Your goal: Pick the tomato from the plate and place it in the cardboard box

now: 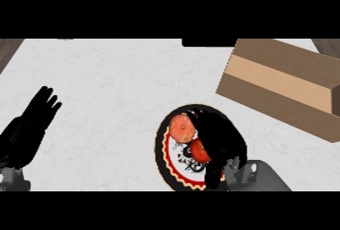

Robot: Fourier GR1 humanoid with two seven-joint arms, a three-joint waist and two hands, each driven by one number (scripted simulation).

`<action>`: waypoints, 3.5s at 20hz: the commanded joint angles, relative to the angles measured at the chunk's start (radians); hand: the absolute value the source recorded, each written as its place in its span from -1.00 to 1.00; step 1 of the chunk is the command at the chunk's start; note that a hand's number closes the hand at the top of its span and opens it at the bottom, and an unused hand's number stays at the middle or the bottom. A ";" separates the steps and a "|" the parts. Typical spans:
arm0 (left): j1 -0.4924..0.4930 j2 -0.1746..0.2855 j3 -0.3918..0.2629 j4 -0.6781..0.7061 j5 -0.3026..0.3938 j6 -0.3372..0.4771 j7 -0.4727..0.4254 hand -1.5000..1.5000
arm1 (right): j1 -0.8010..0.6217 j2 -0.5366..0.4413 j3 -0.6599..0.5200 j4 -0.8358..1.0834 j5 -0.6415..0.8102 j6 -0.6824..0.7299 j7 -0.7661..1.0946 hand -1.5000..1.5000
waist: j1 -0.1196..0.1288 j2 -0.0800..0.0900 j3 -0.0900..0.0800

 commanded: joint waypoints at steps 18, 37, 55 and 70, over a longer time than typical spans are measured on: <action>0.027 -0.065 0.037 -0.001 -0.061 -0.060 -0.018 0.00 | 0.067 0.122 -0.049 0.100 0.190 0.071 -0.086 -1.00 | 0.000 0.000 0.000; -0.019 -0.066 0.069 -0.015 -0.073 -0.042 0.025 0.00 | 0.114 -0.156 0.004 0.089 0.248 -0.028 -0.674 1.00 | -0.004 0.000 0.000; -0.048 -0.060 0.087 -0.033 -0.065 -0.043 0.089 0.00 | 0.139 -0.193 -0.249 -0.480 0.196 0.029 -0.672 1.00 | -0.018 -0.005 0.000; 0.011 -0.088 0.064 -0.074 -0.091 -0.059 0.049 0.00 | -0.241 -0.122 -0.707 -0.480 0.010 0.188 -0.364 1.00 | 0.002 -0.001 0.000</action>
